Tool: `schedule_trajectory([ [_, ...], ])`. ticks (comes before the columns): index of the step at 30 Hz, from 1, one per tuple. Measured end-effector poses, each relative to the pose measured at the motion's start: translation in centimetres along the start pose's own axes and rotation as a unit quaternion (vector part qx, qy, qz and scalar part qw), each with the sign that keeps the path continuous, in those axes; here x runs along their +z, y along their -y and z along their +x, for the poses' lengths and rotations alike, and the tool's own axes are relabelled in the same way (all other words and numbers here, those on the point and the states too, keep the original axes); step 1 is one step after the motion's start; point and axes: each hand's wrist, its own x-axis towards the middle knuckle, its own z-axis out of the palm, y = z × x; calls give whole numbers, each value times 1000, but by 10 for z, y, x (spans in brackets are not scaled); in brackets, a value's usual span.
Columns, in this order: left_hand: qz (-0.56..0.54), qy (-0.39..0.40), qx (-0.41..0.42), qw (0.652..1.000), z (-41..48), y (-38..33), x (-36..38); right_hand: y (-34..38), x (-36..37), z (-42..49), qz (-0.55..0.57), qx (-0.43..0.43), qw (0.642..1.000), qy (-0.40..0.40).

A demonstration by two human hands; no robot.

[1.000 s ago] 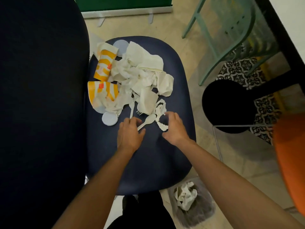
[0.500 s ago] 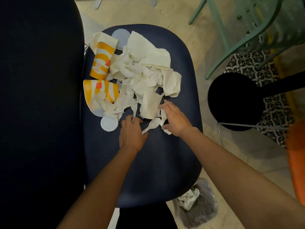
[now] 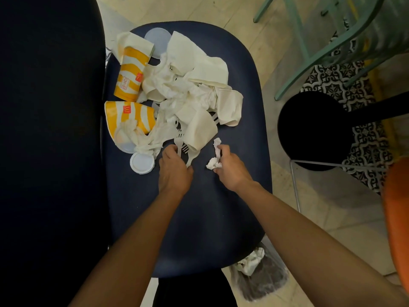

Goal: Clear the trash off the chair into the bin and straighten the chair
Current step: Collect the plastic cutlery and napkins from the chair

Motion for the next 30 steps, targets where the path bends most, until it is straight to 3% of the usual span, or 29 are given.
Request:
schedule_trajectory([
  [8, -37, 57, -99, 993, 2, -1, 3, 0, 0, 4, -21, 4, 999, -37],
  [15, 45, 110, -112, 986, -4, 4, -5, 7, 0, 2, -11, 1, 997, -75],
  [21, 64, 94, -95, 989, -11, 11, -12, 14, -6, 7, 149, 49, 984, -81],
  [25, 100, 65, -58, 991, -19, 13, -23, 25, -3, 10, 253, 61, 958, -123],
  [30, 61, 28, 10, 998, -20, 14, -36, 52, -16, 11, 333, 150, 913, -183],
])
